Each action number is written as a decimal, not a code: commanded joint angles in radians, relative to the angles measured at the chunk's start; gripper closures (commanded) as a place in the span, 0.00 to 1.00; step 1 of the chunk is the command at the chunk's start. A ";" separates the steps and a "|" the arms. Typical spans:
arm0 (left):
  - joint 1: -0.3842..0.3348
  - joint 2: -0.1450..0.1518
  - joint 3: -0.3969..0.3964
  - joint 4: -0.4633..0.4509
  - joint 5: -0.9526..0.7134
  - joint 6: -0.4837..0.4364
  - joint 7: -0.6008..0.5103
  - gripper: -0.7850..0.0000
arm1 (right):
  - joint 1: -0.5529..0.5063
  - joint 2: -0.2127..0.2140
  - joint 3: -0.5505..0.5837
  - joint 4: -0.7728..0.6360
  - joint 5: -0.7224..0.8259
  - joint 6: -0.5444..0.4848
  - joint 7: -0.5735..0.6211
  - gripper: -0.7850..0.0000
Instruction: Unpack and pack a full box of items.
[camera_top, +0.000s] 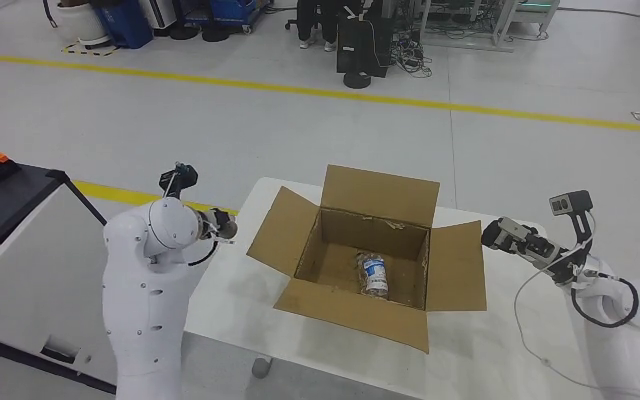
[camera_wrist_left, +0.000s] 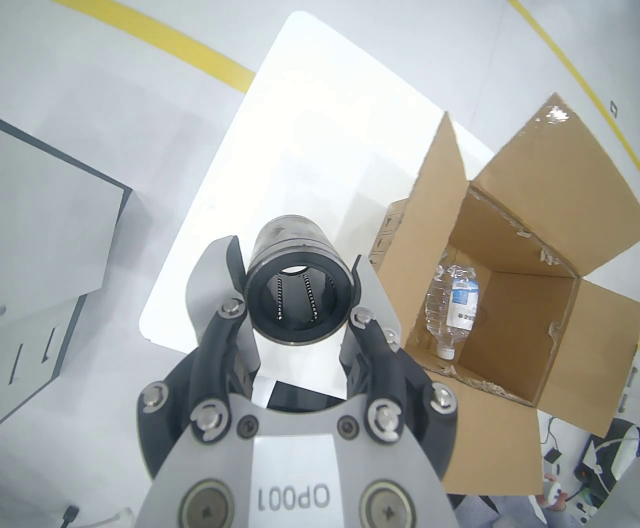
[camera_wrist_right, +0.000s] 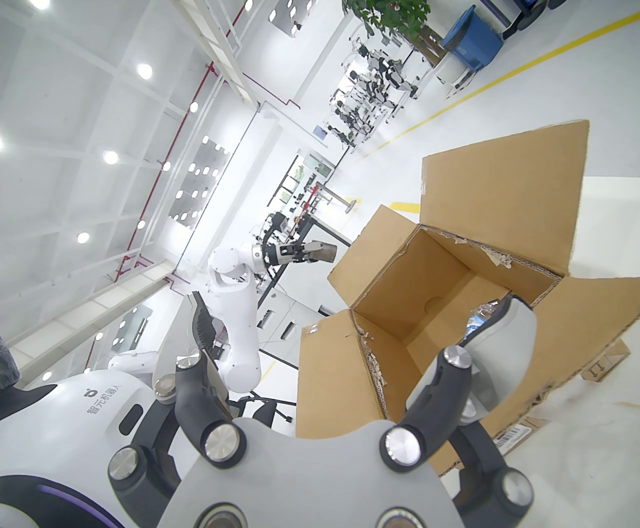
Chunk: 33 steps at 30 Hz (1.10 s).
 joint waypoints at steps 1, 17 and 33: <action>-0.012 -0.007 0.008 0.052 0.009 0.000 0.000 1.00 | 0.000 0.000 0.000 0.000 0.000 0.000 0.000 0.00; -0.060 -0.041 -0.025 0.251 0.088 0.000 0.000 1.00 | 0.000 0.000 0.000 0.000 0.000 0.000 0.000 0.00; -0.092 -0.080 -0.097 0.402 0.140 0.000 0.000 1.00 | 0.000 0.000 0.000 0.000 0.000 0.000 0.000 0.00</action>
